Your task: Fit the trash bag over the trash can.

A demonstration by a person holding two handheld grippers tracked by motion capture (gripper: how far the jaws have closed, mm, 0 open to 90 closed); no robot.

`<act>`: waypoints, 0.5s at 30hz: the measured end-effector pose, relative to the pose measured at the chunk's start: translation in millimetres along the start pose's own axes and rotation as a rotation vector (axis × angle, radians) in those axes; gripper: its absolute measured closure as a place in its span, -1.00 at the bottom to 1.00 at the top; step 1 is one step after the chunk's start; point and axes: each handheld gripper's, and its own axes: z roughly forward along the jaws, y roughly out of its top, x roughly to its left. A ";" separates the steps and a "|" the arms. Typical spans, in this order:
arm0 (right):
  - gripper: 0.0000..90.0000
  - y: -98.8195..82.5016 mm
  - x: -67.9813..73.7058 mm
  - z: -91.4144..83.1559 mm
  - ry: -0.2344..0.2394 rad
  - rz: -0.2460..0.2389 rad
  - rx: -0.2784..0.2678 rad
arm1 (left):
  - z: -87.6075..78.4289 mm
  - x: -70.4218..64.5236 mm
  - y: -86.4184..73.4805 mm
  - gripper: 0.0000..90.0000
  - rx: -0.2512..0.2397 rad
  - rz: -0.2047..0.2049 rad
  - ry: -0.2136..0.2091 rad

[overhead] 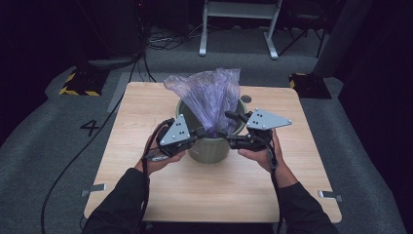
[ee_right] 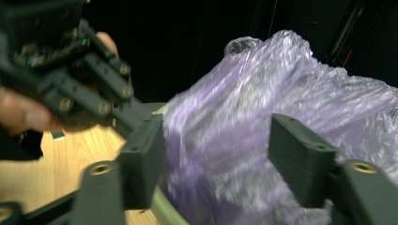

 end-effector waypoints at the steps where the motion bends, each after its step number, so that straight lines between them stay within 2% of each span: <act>1: -0.25 1.0 0.1 1.0 0.001 0.011 -0.002 | 1.2 -1.7 0.3 0.99 0.002 0.009 0.003; 4: -0.34 2.2 -1.3 6.5 -0.010 0.042 0.009 | 3.7 -4.0 1.3 0.99 -0.003 0.016 0.008; 6: -0.33 2.4 -3.2 11.7 -0.020 0.063 0.024 | 4.8 -4.9 1.7 0.99 -0.003 0.017 0.009; 7: -0.27 2.4 -4.4 14.2 -0.021 0.074 0.030 | 5.4 -5.0 1.8 0.99 -0.005 0.015 0.010; 9: -0.08 2.4 -7.0 19.1 -0.021 0.080 0.051 | 5.9 -4.8 2.0 0.99 -0.003 0.018 0.011; 12: 0.44 1.9 -10.2 24.1 -0.019 0.103 0.054 | 5.9 -3.9 1.4 0.99 0.000 0.016 0.014; 15: 0.79 1.6 -11.3 26.0 -0.031 0.104 0.056 | 5.6 -3.0 0.9 0.98 0.001 0.013 0.015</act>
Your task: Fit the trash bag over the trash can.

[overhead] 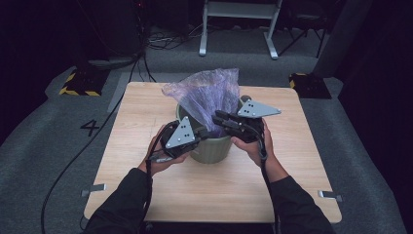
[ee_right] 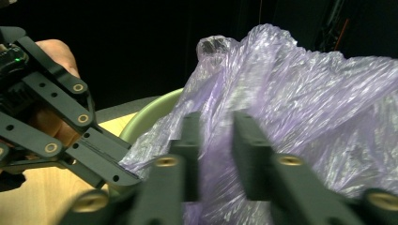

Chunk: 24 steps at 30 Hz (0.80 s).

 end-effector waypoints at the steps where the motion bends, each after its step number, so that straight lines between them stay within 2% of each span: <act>1: 0.89 0.0 -0.4 -0.3 0.004 0.002 -0.008 | -0.2 0.3 -0.1 0.98 -0.001 -0.002 -0.001; 2: 1.00 0.2 -0.5 -0.9 0.002 -0.002 -0.014 | -0.2 0.4 -0.2 0.97 -0.002 -0.005 -0.002; 8: 1.00 0.9 1.1 -5.7 0.004 -0.028 -0.036 | -1.8 2.9 -1.3 0.84 -0.007 -0.018 0.005; 11: 1.00 0.8 0.1 -10.4 -0.001 -0.029 -0.057 | -3.6 5.1 -2.8 0.76 -0.013 -0.041 0.006; 13: 1.00 -0.1 -0.5 -11.9 -0.003 -0.033 -0.052 | -3.9 5.6 -3.5 0.80 -0.015 -0.042 0.003; 15: 1.00 -0.7 0.0 -12.6 -0.003 -0.035 -0.055 | -3.5 6.4 -3.9 0.65 -0.013 -0.050 0.029; 17: 1.00 -1.4 0.9 -13.8 -0.010 -0.045 -0.062 | -4.2 8.7 -4.3 0.31 -0.014 -0.080 0.068; 21: 1.00 -3.8 0.4 -18.7 0.001 -0.044 -0.075 | -10.4 17.8 -8.9 -0.37 -0.041 -0.166 0.069; 24: 1.00 -5.5 1.0 -21.1 0.009 -0.052 -0.073 | -17.2 25.6 -10.9 -0.51 -0.091 -0.216 0.048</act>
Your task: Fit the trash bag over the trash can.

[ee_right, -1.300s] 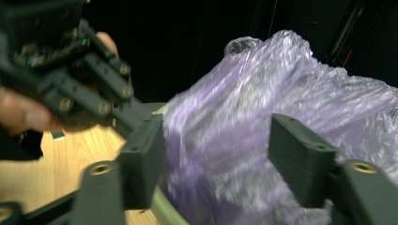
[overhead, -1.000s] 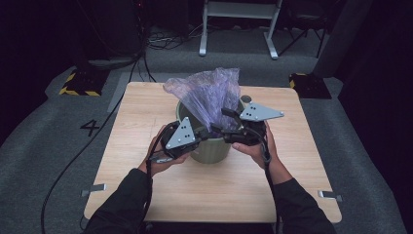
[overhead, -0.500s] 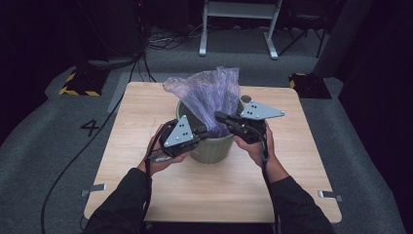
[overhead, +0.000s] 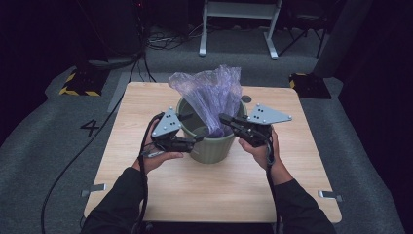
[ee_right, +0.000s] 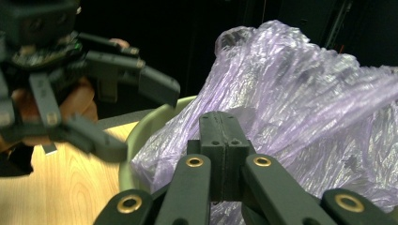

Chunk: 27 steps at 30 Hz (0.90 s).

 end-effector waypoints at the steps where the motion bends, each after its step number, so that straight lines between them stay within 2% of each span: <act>1: 1.00 -0.6 0.9 -0.7 0.002 -0.010 0.001 | -2.4 2.9 1.2 -0.52 -0.013 -0.019 -0.005; 3: 1.00 -1.5 3.3 -2.5 0.010 -0.026 0.001 | -7.1 8.9 4.9 -0.56 -0.045 -0.053 -0.031; 5: 1.00 -2.2 6.2 -4.5 0.021 -0.037 -0.002 | -10.1 14.1 10.7 -0.56 -0.070 -0.089 -0.031; 9: 1.00 -3.7 14.3 -7.7 0.031 -0.077 -0.004 | -6.1 22.4 19.4 -0.61 -0.067 -0.151 -0.042; 11: 1.00 -5.5 19.0 -9.4 0.024 -0.102 0.001 | -2.3 23.9 21.6 -0.63 -0.056 -0.166 -0.049; 13: 1.00 -8.2 22.6 -11.4 0.024 -0.113 -0.001 | 1.4 22.6 22.0 -0.61 -0.044 -0.160 -0.071; 15: 1.00 -11.4 25.4 -13.5 0.021 -0.120 -0.002 | 5.3 19.1 22.1 -0.47 -0.020 -0.140 -0.057; 17: 1.00 -14.6 28.1 -15.6 0.018 -0.132 -0.002 | 9.2 15.6 21.8 -0.24 -0.003 -0.125 -0.055; 20: 1.00 -18.2 31.6 -17.9 0.020 -0.148 -0.002 | 13.7 11.0 22.1 0.24 0.030 -0.071 -0.068; 24: 1.00 -22.4 35.4 -20.9 0.025 -0.156 -0.007 | 15.3 5.5 23.3 0.77 0.033 -0.026 -0.058; 27: 1.00 -25.5 37.4 -22.0 0.025 -0.156 -0.006 | 13.7 4.2 23.8 0.99 0.011 -0.010 -0.075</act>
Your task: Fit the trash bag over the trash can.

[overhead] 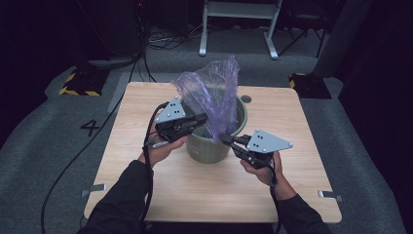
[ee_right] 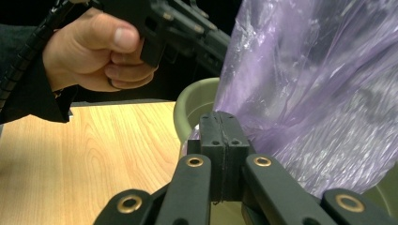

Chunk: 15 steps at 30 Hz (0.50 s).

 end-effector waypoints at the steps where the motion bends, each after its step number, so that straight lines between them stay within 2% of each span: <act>1: 1.00 -1.4 0.5 -0.2 0.000 -0.002 -0.001 | -0.2 -0.9 0.1 1.00 -0.001 0.005 -0.007; 3: 1.00 -4.5 1.7 -1.4 0.003 0.006 -0.005 | -0.5 -3.0 0.2 1.00 0.004 0.021 -0.006; 5: 1.00 -7.1 2.7 -2.8 0.002 0.012 -0.004 | -1.0 -4.0 -0.1 0.98 -0.005 0.008 -0.001; 8: 1.00 -11.0 3.7 -4.9 0.006 0.022 -0.006 | -1.9 -3.6 0.7 0.11 -0.026 -0.052 0.003; 9: 1.00 -12.6 4.1 -5.2 0.007 0.022 -0.007 | -1.9 -3.8 1.0 -0.24 -0.026 -0.061 0.020; 10: 1.00 -13.6 4.3 -5.5 0.009 0.023 -0.007 | -1.9 -4.3 1.4 -0.40 -0.031 -0.076 0.037; 13: 1.00 -16.6 5.6 -5.1 0.018 0.018 0.000 | -2.3 -3.8 2.7 -0.65 -0.049 -0.106 0.017; 15: 1.00 -17.8 5.6 -4.9 0.022 0.016 0.001 | 0.2 -4.2 4.1 -0.66 -0.038 -0.118 0.007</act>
